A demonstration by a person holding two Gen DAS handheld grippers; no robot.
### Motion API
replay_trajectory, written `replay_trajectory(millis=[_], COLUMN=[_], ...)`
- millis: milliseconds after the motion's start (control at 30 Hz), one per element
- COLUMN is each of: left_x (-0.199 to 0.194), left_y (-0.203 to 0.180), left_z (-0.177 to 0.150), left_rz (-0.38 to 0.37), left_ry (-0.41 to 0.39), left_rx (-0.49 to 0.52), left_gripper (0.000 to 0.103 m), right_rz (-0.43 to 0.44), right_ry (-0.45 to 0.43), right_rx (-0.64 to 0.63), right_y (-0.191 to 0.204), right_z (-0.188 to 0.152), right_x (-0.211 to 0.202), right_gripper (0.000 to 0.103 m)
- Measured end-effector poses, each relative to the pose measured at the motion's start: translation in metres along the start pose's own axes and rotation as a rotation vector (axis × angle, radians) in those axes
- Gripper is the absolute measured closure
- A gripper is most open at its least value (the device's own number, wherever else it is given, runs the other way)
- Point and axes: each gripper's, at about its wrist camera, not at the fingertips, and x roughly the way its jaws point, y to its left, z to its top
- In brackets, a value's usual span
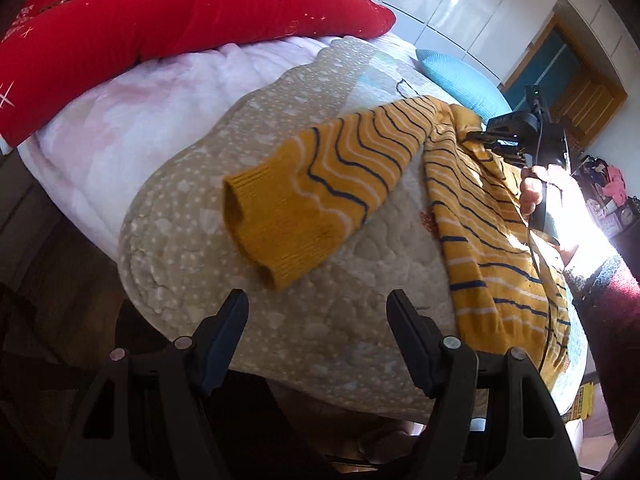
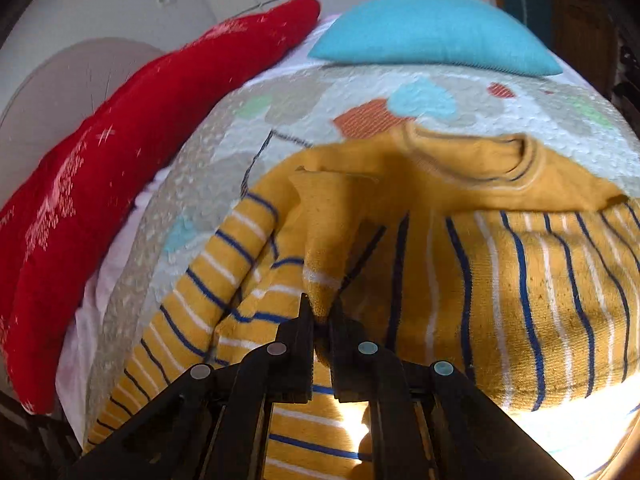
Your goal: Fold small clothes
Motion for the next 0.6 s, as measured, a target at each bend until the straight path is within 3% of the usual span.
replay_trajectory(millis=[100, 167, 267, 433, 600], left_x=[-0.001, -0.001, -0.001, 0.001, -0.001], left_y=[0.010, 0.015, 0.018, 0.017, 0.018], left_z=[0.001, 0.002, 0.004, 0.004, 0.007], left_rz=[-0.003, -0.012, -0.016, -0.009, 0.011], left_ry=[-0.011, -0.015, -0.019, -0.019, -0.026], left_rx=[-0.018, -0.032, -0.045, -0.055, -0.061], left_gripper=[0.033, 0.033, 0.032, 0.030, 0.030], right_rz=[-0.024, -0.018, 0.089, 0.125, 0.004], right_ry=[0.030, 0.039, 0.053, 0.082, -0.005], right_rx=[-0.097, -0.154, -0.186, -0.277, -0.213], right_y=[0.031, 0.044, 0.052, 0.051, -0.004], right_z=[-0.010, -0.021, -0.037, -0.078, -0.098], right_x=[0.013, 0.010, 0.008, -0.005, -0.015], right_gripper=[0.086, 0.069, 0.058, 0.054, 0.054])
